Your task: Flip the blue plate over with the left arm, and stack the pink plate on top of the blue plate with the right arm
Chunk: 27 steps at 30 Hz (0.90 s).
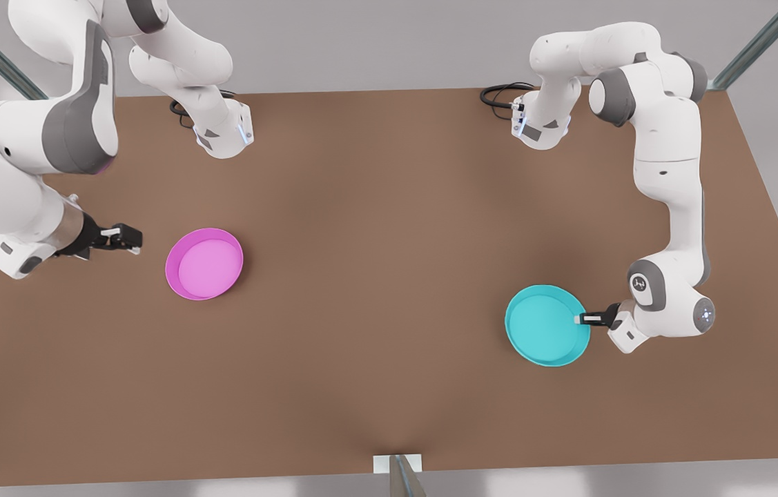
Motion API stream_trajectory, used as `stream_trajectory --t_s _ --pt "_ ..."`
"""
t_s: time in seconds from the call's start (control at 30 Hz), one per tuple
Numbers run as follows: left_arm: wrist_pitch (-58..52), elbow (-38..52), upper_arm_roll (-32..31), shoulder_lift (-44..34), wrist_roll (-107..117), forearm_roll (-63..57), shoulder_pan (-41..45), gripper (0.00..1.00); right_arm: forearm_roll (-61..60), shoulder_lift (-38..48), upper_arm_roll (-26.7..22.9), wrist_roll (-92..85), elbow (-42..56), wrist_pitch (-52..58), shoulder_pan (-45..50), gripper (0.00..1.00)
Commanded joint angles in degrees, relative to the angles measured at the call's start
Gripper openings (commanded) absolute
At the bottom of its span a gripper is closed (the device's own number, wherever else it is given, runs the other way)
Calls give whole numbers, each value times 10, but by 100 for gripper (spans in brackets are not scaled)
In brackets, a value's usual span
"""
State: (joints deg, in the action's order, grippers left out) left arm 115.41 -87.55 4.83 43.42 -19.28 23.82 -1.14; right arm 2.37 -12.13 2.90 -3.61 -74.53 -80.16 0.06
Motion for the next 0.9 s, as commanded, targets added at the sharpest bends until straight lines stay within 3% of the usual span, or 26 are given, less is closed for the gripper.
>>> stream_trajectory --t_s 0.0,0.37,0.87 --pt "-1 1 0 0 -1 39 0 21 0 0 0 0 0 0 -1 100" --pt "-3 6 -25 -38 6 34 1 21 0 0 -1 -1 2 0 -1 100" --pt "7 7 -22 -94 306 -10 200 21 2 -8 -3 -4 12 5 -4 100"
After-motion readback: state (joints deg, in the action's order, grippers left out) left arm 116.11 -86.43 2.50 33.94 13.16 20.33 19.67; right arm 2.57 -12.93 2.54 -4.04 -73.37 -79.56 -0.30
